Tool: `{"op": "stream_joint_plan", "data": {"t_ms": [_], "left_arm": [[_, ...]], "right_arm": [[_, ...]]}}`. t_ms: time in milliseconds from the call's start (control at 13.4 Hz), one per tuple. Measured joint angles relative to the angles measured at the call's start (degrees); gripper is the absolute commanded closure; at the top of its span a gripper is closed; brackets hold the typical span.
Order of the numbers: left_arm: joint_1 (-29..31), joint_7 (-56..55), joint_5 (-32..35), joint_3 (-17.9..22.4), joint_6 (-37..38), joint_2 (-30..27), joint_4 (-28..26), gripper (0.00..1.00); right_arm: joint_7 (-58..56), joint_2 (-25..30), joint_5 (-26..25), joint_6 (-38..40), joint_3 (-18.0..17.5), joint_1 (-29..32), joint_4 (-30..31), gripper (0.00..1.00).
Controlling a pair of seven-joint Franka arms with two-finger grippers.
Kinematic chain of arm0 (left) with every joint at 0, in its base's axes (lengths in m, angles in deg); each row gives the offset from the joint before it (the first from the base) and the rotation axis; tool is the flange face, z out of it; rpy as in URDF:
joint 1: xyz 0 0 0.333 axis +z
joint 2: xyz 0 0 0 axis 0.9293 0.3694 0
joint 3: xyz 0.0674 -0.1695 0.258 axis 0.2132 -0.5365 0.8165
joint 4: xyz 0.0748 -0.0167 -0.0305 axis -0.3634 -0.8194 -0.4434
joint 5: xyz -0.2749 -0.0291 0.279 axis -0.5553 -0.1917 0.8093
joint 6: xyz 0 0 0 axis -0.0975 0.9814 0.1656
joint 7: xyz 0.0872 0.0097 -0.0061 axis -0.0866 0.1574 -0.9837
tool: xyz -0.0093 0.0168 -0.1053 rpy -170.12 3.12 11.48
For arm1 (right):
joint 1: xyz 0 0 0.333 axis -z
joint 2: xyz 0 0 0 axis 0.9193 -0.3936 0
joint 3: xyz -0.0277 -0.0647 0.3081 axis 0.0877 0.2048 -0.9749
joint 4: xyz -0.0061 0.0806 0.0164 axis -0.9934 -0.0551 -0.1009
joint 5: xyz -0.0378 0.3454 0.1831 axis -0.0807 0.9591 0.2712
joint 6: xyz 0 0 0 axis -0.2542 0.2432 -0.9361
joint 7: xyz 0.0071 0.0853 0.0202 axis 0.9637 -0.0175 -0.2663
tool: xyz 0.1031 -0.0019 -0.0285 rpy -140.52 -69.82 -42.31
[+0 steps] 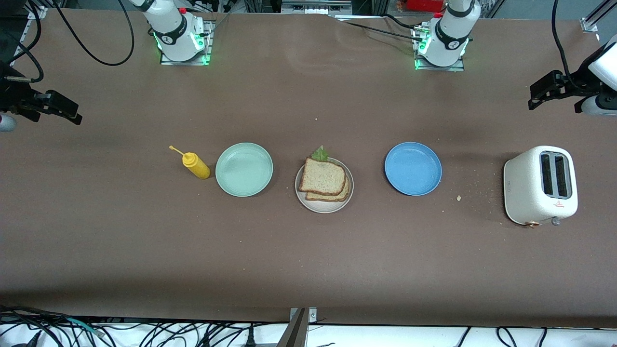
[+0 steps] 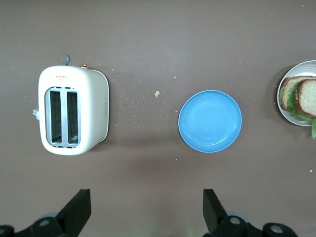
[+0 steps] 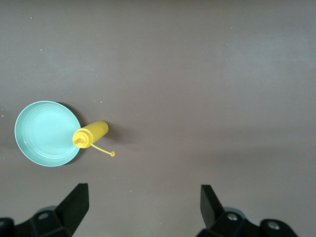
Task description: Make sandwich in beige plate with both arms
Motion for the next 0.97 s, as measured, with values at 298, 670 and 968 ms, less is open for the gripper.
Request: {"op": "stream_joint_plan", "data": {"t_ms": [298,670,968], "left_arm": [[0.3,0.0,-2.1,0.4,-0.3,0.5,-0.4,0.00],[0.3,0.0,-2.1,0.5,-0.3,0.6,-0.4,0.00],[0.3,0.0,-2.1,0.3,-0.3,0.6,-0.4,0.00]], "right_arm": [[0.0,0.0,0.0,0.0,0.0,0.0,0.0,0.00],[0.0,0.0,0.0,0.0,0.0,0.0,0.0,0.00],[0.0,0.0,0.0,0.0,0.0,0.0,0.0,0.00]]}}
